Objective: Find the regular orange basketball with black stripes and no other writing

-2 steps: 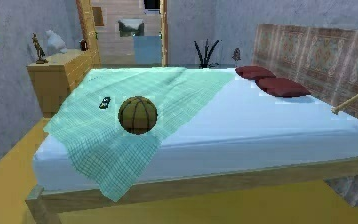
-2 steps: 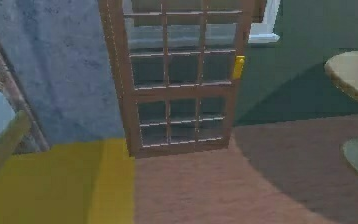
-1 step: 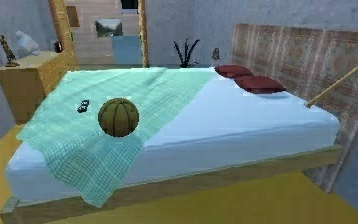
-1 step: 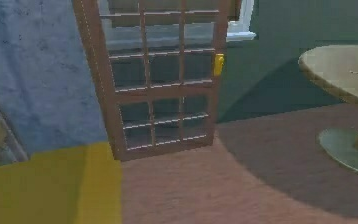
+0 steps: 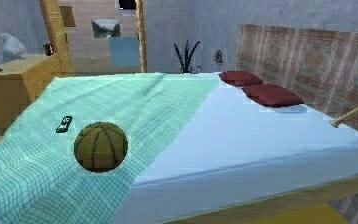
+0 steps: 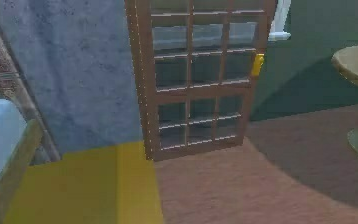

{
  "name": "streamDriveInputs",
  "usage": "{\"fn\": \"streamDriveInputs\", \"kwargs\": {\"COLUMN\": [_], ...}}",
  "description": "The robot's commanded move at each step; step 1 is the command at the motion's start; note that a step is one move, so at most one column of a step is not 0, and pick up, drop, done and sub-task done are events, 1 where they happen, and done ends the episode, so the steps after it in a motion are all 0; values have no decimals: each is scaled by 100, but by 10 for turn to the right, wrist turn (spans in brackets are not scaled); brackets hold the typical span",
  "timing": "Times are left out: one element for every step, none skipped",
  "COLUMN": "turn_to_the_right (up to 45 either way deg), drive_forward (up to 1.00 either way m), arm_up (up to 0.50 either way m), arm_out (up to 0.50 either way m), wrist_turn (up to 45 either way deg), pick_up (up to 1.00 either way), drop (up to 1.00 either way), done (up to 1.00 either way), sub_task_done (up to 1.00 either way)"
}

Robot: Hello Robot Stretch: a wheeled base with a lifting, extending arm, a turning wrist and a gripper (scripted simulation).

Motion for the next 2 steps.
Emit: {"fn": "streamDriveInputs", "kwargs": {"turn_to_the_right": [-240,0], "drive_forward": [0,0], "arm_up": [0,0], "arm_out": [0,0], "wrist_turn": [0,0], "pick_up": [0,0], "drop": [0,0], "done": [0,100], "sub_task_done": [0,0]}}
